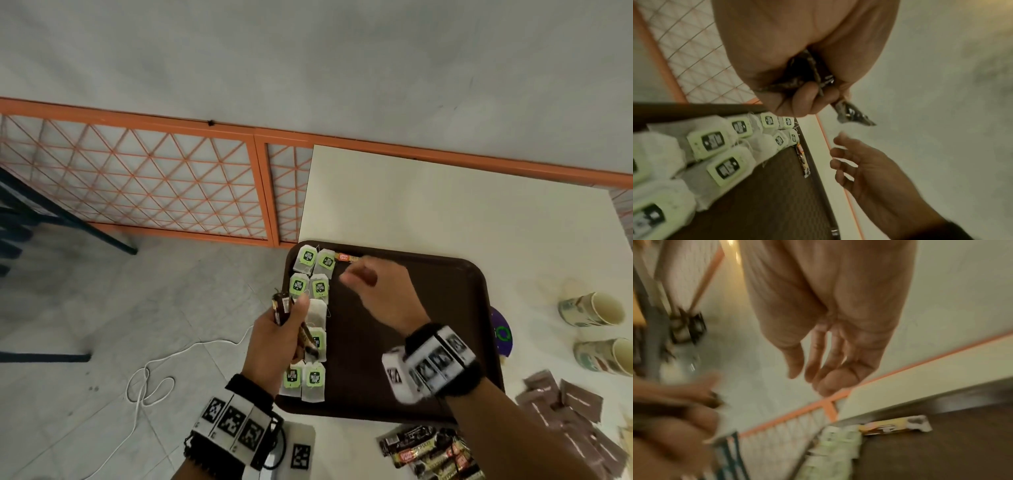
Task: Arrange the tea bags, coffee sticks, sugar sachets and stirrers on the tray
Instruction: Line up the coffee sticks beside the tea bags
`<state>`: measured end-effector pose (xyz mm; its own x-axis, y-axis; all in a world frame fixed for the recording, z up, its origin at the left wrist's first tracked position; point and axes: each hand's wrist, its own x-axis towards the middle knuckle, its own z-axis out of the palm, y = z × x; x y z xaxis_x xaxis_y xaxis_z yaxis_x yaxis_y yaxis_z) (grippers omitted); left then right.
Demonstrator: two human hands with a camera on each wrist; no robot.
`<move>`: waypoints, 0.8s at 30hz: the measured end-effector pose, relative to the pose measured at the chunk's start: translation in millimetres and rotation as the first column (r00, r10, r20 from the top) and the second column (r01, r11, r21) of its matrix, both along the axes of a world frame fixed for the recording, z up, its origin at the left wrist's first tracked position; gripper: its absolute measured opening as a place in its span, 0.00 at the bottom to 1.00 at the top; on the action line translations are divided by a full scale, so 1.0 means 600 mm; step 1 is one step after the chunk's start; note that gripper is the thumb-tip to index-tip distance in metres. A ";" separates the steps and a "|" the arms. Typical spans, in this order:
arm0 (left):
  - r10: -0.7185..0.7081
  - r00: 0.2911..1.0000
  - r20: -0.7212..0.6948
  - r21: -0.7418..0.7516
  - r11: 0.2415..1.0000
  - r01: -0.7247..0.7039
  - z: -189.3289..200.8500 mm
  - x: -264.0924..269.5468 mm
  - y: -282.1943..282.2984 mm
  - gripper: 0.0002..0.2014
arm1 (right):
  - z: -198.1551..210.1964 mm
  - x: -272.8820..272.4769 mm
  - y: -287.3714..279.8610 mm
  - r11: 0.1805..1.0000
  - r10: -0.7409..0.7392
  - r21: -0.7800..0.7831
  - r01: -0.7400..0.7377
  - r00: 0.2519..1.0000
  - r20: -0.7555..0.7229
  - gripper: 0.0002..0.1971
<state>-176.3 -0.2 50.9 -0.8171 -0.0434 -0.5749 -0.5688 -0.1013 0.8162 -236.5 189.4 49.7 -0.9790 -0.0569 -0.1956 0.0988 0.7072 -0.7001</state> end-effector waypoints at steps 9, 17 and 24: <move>0.020 1.000 0.024 0.212 0.977 -0.025 0.013 0.007 0.059 0.22 | 0.067 0.140 -0.005 0.916 0.014 -0.392 0.088 0.968 0.249 0.07; -0.040 0.998 -0.054 0.114 0.992 0.046 0.013 0.014 0.067 0.09 | 0.059 0.146 0.069 0.841 -0.074 -0.468 0.271 0.915 0.396 0.10; -0.025 1.000 -0.001 -0.188 0.982 0.025 -0.005 0.046 0.042 0.11 | -0.069 0.058 0.088 0.826 -0.281 -0.299 0.478 0.809 0.517 0.07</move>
<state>-148.9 25.3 47.8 -0.8211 -0.1299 -0.5558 -0.5667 0.0683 0.8211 -201.8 242.4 8.3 -0.7519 0.1325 -0.6458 0.6578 0.2144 -0.7220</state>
